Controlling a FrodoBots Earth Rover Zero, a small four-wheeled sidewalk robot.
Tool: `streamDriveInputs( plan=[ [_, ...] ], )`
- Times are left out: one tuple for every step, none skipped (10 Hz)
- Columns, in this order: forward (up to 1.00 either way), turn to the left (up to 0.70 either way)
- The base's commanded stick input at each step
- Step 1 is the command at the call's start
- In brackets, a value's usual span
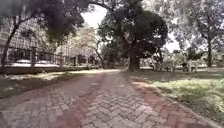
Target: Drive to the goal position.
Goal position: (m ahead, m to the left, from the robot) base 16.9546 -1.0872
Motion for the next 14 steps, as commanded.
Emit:
streamDriveInputs(
  plan=[
    [0.70, 0.00],
    [0.70, 0.00],
    [0.70, 0.00],
    [0.70, 0.00],
    [0.70, 0.00],
    [0.70, 0.00],
    [0.70, 0.00],
    [0.70, 0.00],
    [0.70, 0.00],
    [0.70, 0.00],
    [0.70, 0.00],
    [0.70, 0.00],
    [0.70, 0.00],
    [0.70, 0.00]
  ],
)
